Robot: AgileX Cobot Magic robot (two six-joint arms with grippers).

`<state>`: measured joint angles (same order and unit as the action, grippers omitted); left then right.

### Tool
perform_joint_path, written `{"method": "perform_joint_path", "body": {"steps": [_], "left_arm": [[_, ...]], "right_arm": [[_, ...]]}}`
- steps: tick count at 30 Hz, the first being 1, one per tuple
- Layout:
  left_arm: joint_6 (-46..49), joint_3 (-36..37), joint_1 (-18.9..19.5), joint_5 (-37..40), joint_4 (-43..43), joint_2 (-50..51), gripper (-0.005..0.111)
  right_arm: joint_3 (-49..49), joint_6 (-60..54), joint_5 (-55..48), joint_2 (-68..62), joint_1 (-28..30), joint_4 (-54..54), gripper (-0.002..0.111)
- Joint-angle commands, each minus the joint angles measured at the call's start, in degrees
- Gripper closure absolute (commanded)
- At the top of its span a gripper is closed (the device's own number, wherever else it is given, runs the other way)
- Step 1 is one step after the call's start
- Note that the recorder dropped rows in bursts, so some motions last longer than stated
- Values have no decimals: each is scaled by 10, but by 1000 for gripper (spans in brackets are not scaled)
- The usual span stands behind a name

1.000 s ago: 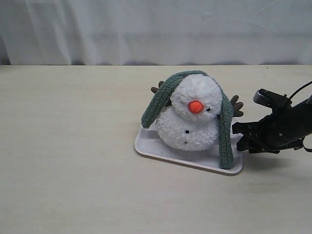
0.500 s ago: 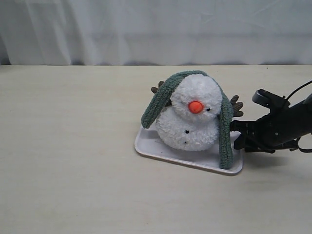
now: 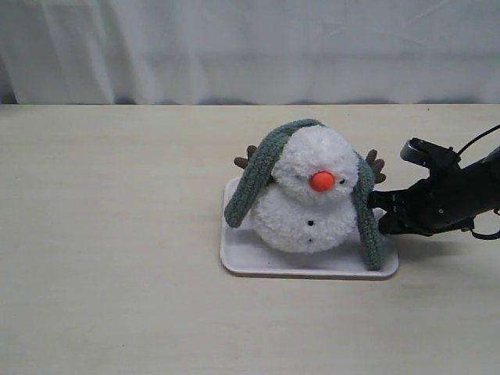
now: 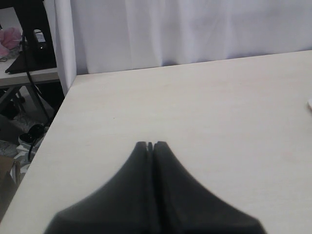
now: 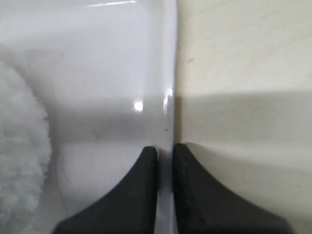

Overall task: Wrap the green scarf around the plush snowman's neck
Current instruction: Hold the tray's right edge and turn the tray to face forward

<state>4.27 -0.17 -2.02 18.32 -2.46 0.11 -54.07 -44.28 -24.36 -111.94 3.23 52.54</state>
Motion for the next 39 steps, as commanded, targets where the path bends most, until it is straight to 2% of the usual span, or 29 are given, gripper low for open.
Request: {"method": "perform_joint_path", "body": {"steps": [1, 5, 11, 24, 30, 39], "left_arm": [[-1, 2, 0, -7, 1, -1, 107], [-1, 2, 0, -7, 1, -1, 107], [-1, 2, 0, -7, 1, -1, 107], [-1, 2, 0, -7, 1, -1, 107], [-1, 2, 0, -7, 1, -1, 107], [-1, 2, 0, -7, 1, -1, 107]], "right_arm": [[-7, -16, 23, -6, 0, 12, 104], [-10, -16, 20, -6, 0, 67, 104], [-10, -90, 16, -6, 0, 181, 104], [-12, -202, -15, -7, 0, 187, 104], [-12, -200, -22, -7, 0, 236, 104], [-11, -191, -54, -13, 0, 237, 104]]}}
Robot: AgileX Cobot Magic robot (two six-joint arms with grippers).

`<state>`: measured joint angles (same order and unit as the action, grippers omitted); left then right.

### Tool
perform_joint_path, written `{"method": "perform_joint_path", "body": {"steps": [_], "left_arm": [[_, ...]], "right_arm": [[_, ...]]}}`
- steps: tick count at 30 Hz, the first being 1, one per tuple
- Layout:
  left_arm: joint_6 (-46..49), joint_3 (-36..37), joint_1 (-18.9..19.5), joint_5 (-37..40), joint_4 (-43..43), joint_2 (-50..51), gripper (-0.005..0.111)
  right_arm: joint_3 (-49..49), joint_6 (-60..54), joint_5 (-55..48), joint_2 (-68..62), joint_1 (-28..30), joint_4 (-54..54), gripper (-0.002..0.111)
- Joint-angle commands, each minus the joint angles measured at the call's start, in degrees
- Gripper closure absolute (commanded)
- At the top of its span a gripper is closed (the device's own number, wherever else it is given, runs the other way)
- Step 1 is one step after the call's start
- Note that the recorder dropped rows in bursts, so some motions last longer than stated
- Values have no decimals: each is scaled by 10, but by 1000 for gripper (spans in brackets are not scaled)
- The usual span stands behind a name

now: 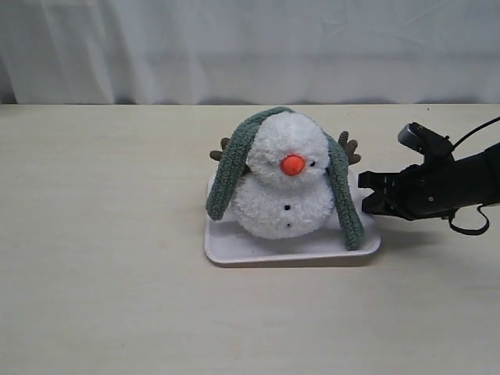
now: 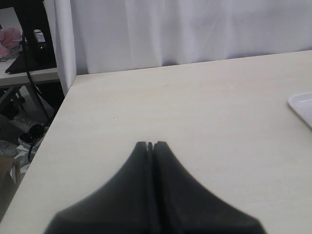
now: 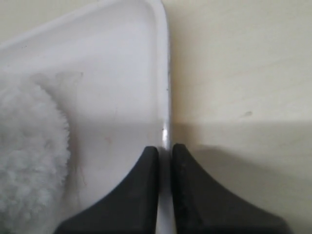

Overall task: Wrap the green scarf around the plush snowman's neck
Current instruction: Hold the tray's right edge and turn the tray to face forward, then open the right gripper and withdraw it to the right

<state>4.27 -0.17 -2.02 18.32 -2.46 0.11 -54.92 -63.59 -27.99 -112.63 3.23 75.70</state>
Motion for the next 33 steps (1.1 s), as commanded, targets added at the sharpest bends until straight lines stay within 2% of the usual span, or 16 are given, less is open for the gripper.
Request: {"method": "perform_joint_path", "body": {"steps": [1, 6, 13, 15, 21, 33], "left_arm": [[-1, 2, 0, -7, 1, -1, 107], [-1, 2, 0, -7, 1, -1, 107], [-1, 2, 0, -7, 1, -1, 107], [-1, 2, 0, -7, 1, -1, 107], [-1, 2, 0, -7, 1, -1, 107], [-1, 2, 0, -7, 1, -1, 107]], "right_arm": [[-2, 3, -19, -7, 0, 6, 104], [-2, 5, -23, -31, 0, 6, 102], [-2, 10, -23, -34, 0, 6, 78], [-2, 10, -23, -32, 0, 3, 75], [-3, 22, -21, -7, 0, -34, 74], [-3, 146, -49, 102, 0, -200, 74]]}}
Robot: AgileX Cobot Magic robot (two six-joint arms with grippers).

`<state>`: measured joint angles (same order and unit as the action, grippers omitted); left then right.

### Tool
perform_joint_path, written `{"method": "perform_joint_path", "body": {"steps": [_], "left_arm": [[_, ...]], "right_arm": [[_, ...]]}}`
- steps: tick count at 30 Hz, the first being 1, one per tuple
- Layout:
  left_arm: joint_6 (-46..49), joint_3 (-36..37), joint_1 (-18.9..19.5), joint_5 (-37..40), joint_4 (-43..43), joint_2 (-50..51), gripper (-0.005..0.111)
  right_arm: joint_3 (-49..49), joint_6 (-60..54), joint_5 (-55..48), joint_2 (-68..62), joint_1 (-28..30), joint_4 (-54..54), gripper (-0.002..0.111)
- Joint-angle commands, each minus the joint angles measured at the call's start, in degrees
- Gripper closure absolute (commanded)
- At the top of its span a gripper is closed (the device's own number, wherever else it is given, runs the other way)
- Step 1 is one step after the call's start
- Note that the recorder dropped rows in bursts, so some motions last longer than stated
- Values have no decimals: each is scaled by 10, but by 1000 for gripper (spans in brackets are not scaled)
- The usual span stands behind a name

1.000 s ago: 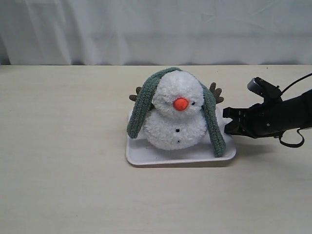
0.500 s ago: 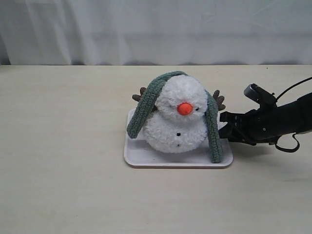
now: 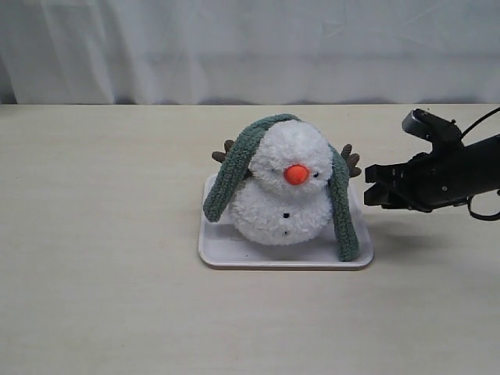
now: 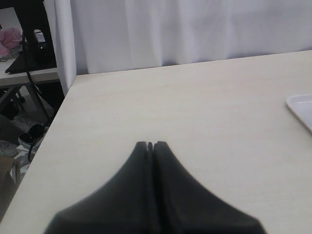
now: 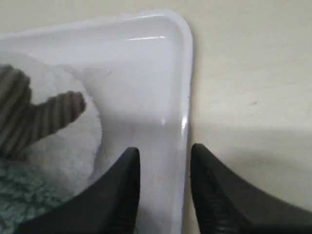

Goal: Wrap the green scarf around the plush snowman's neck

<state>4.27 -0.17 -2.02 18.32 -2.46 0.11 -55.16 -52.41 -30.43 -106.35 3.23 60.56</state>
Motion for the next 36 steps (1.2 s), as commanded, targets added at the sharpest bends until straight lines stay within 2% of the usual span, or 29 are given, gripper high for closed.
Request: {"method": "perform_joint_path", "body": {"steps": [1, 4, 11, 14, 23, 30, 36], "left_arm": [[-1, 2, 0, -7, 1, -1, 107], [-1, 2, 0, -7, 1, -1, 107], [-1, 2, 0, -7, 1, -1, 107], [-1, 2, 0, -7, 1, -1, 107], [-1, 2, 0, -7, 1, -1, 107], [-1, 2, 0, -7, 1, -1, 107], [-1, 2, 0, -7, 1, -1, 107]], "right_arm": [[-1, 36, -32, 49, 0, -53, 74], [-1, 41, -59, 86, 0, -70, 76], [7, 125, -87, 212, 0, -159, 104], [17, 126, -89, 268, 0, -159, 104], [42, 131, -131, 558, 0, -166, 104], [186, 117, 9, 745, 0, -146, 104], [224, 117, 36, 818, 0, -140, 104]]}}
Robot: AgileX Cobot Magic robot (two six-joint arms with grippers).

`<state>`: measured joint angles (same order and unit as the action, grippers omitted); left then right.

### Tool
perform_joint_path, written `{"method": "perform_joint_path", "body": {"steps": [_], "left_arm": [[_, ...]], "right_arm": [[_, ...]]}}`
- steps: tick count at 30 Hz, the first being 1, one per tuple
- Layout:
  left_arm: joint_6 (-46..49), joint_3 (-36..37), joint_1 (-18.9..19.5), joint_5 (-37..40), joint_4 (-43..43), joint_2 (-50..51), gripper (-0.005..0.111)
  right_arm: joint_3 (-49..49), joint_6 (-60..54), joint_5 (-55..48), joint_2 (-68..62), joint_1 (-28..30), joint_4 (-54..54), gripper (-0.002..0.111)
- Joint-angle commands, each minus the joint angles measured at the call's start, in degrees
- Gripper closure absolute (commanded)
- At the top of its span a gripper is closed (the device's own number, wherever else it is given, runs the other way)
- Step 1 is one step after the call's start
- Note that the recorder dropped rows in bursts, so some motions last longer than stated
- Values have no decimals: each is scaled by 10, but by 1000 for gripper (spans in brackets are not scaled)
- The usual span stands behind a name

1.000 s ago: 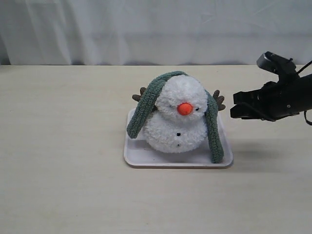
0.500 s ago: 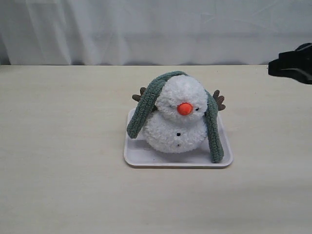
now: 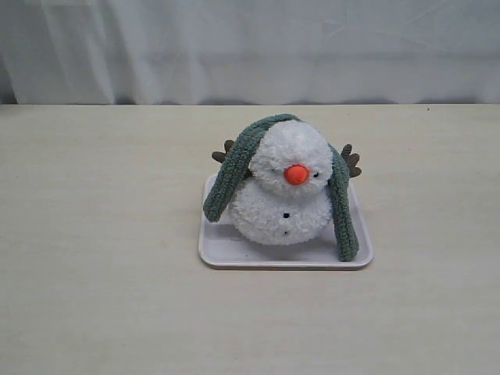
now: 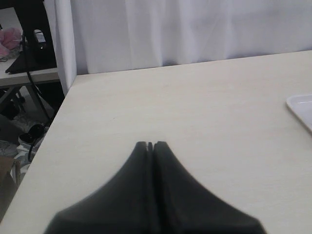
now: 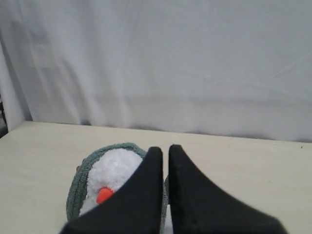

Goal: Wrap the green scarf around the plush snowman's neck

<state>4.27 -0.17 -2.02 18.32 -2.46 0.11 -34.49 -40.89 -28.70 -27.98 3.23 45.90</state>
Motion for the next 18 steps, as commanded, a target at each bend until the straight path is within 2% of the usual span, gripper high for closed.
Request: {"method": "perform_joint_path", "body": {"steps": [1, 8, 11, 14, 16, 18], "left_arm": [[-1, 2, 0, -7, 1, -1, 107], [-1, 2, 0, -11, -1, -1, 107], [0, 2, 0, -62, 1, -1, 107], [0, 2, 0, -80, 1, -1, 107], [0, 2, 0, -82, 31, -1, 107], [-2, 2, 0, -118, 103, -1, 107]], "right_arm": [[23, 2, 18, 44, 0, 8, 104], [112, 2, 10, 125, 0, 48, 104], [178, 0, 14, 165, 0, 63, 104], [207, -6, 31, 196, 0, 94, 104], [205, -6, 28, 219, 0, 95, 104], [205, -2, 28, 240, 0, 95, 104]]}}
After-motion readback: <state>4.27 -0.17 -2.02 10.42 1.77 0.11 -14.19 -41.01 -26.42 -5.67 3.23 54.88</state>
